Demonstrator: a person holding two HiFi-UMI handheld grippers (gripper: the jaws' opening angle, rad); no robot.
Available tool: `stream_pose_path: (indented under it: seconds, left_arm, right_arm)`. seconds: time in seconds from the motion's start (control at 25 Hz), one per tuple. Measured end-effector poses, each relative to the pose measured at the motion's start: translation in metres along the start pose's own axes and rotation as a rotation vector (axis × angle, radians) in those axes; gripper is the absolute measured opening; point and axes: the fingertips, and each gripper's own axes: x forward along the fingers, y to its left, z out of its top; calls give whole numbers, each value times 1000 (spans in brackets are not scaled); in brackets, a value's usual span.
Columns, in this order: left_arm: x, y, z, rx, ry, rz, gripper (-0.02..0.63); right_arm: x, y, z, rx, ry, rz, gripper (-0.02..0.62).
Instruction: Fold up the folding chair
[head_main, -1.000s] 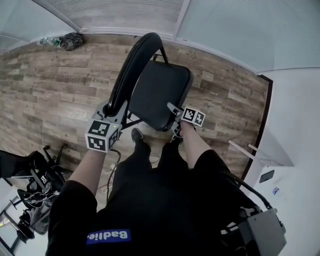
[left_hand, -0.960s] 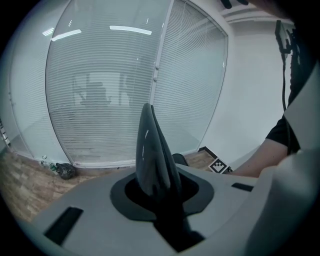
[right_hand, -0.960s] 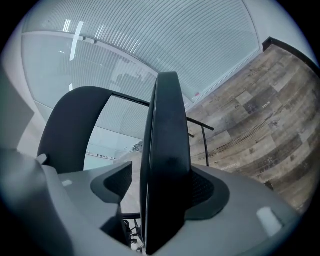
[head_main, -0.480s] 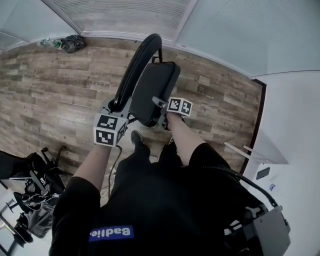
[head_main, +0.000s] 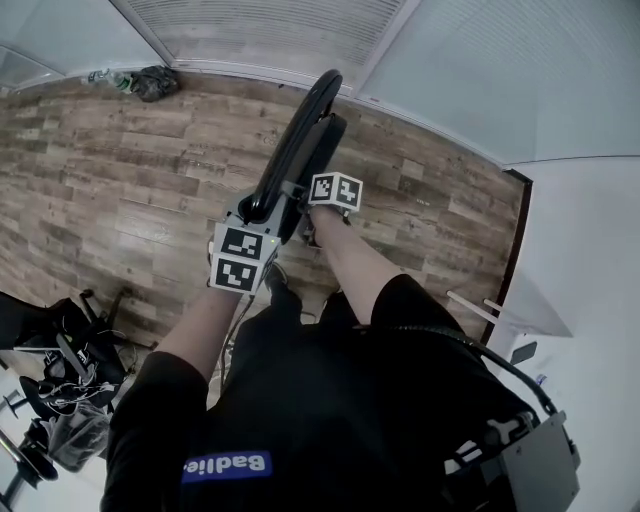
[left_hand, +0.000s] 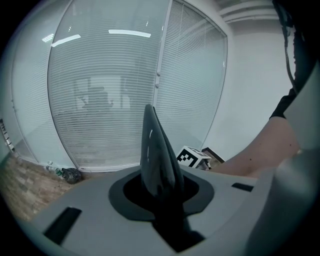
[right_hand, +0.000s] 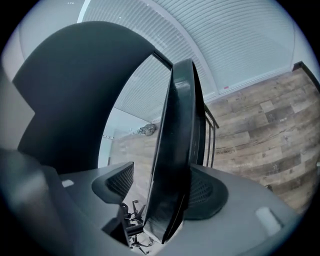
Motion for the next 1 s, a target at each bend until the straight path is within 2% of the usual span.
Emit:
stream_pose_path:
  seconds: [0.44,0.76,0.88,1.0]
  left_arm:
    - [-7,24,2,32,-7,35,78]
    - [-10,51,2,32,-3,34,78]
    - [-13,60,0,34,1,40,78]
    - [-14,70,3,39,-2,42,78]
  right_arm:
    - [33,40,3,-50,27,-48,293]
    - [41,49,-1,-260,36,-48,278]
    - [30,46,-7,-278,22,-47,278]
    - [1,46,-10,-291,7,-7,278]
